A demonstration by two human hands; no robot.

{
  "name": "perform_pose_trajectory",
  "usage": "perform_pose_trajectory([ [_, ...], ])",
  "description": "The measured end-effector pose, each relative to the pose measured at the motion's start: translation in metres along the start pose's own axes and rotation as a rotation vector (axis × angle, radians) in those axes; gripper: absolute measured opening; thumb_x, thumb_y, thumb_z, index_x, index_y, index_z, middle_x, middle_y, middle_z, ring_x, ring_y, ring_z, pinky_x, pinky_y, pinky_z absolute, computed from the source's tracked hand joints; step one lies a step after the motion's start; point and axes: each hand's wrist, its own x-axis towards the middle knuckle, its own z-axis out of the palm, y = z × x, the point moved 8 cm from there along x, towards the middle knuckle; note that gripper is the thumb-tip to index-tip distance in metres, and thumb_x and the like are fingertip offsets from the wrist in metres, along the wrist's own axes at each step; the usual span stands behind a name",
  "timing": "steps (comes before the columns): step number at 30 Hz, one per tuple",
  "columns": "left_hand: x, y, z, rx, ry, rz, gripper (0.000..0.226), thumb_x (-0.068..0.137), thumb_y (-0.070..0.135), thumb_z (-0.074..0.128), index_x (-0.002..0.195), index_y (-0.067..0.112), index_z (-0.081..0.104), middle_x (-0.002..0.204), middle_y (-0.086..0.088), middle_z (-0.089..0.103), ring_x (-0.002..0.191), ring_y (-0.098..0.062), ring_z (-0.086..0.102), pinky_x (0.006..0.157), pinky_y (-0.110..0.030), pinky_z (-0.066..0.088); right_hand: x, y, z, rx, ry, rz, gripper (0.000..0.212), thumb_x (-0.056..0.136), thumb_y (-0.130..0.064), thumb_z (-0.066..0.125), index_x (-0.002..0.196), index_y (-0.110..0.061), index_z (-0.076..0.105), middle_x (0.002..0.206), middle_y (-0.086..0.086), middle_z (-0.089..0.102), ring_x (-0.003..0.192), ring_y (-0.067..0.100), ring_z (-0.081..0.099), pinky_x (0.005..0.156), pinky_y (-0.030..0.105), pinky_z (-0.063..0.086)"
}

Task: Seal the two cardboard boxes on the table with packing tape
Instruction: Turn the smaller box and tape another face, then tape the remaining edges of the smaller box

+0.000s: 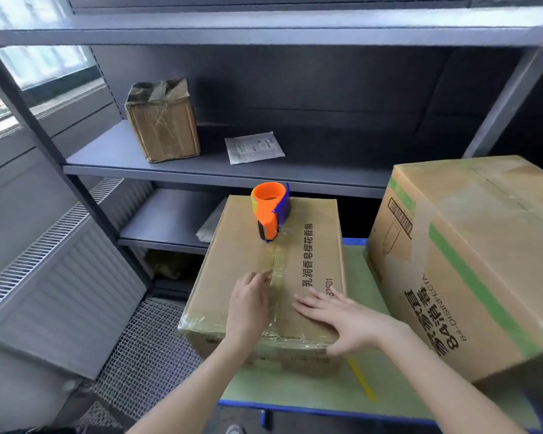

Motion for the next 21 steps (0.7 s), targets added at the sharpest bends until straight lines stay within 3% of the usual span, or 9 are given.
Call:
perform_pose_trajectory([
  [3,0.005,-0.006,0.002,-0.143,0.049,-0.132,0.023,0.092,0.008,0.057,0.111,0.009,0.068,0.093,0.001,0.065,0.090,-0.016,0.060,0.078,-0.014,0.038,-0.002,0.011,-0.003,0.017,-0.009,0.029,0.094,0.079,-0.025,0.060,0.149,-0.036,-0.002,0.153,-0.021,-0.013,0.138,0.002,-0.021,0.110,0.032,-0.019],
  [7,0.018,-0.019,0.001,-0.224,0.045,-0.283,0.016,0.086,0.013,0.066,0.100,0.014,0.073,0.085,0.001,0.072,0.079,-0.012,0.065,0.074,-0.021,0.048,0.001,0.013,-0.004,0.022,-0.034,0.036,0.096,0.079,-0.028,0.063,0.148,-0.035,-0.003,0.153,-0.020,-0.013,0.139,0.003,-0.019,0.111,0.034,-0.018],
  [10,0.039,-0.026,-0.009,-0.273,0.071,-0.365,0.016,0.081,0.014,0.070,0.096,0.014,0.074,0.071,0.007,0.067,0.069,-0.010,0.064,0.064,-0.021,0.047,0.001,0.014,-0.006,0.057,-0.047,0.030,0.092,0.082,-0.040,0.063,0.149,-0.034,0.000,0.153,-0.021,-0.010,0.139,0.002,-0.017,0.113,0.036,-0.016],
  [12,0.059,-0.025,-0.017,-0.274,0.087,-0.379,0.017,0.080,0.016,0.072,0.097,0.013,0.073,0.072,0.006,0.066,0.073,-0.013,0.064,0.068,-0.025,0.048,0.001,0.013,-0.008,0.090,-0.049,0.025,0.087,0.084,-0.047,0.059,0.149,-0.032,0.003,0.154,-0.021,-0.007,0.139,0.001,-0.015,0.112,0.035,-0.015],
  [16,0.099,-0.008,-0.029,-0.190,0.131,-0.263,0.024,0.085,0.026,0.068,0.106,0.017,0.070,0.082,0.004,0.063,0.086,-0.016,0.058,0.075,-0.029,0.043,0.005,0.016,-0.016,0.157,-0.061,0.040,0.075,0.090,-0.048,0.050,0.149,-0.027,0.010,0.155,-0.019,0.001,0.142,0.004,-0.007,0.113,0.033,-0.010],
  [18,0.115,0.005,-0.023,-0.090,0.089,-0.153,0.031,0.090,0.028,0.060,0.120,0.021,0.063,0.099,0.001,0.059,0.103,-0.019,0.050,0.081,-0.026,0.035,0.006,0.018,-0.019,0.173,-0.076,0.041,0.069,0.093,-0.046,0.047,0.149,-0.026,0.012,0.155,-0.017,0.004,0.143,0.005,-0.004,0.114,0.035,-0.007],
  [21,0.135,0.012,0.000,0.128,-0.037,-0.109,0.059,0.086,0.043,0.062,0.140,0.028,0.042,0.133,-0.010,0.044,0.123,-0.030,0.038,0.101,-0.033,0.030,0.007,0.018,-0.021,0.176,-0.100,0.039,0.064,0.096,-0.040,0.044,0.149,-0.024,0.014,0.156,-0.015,0.005,0.143,0.005,-0.003,0.115,0.036,-0.005],
])
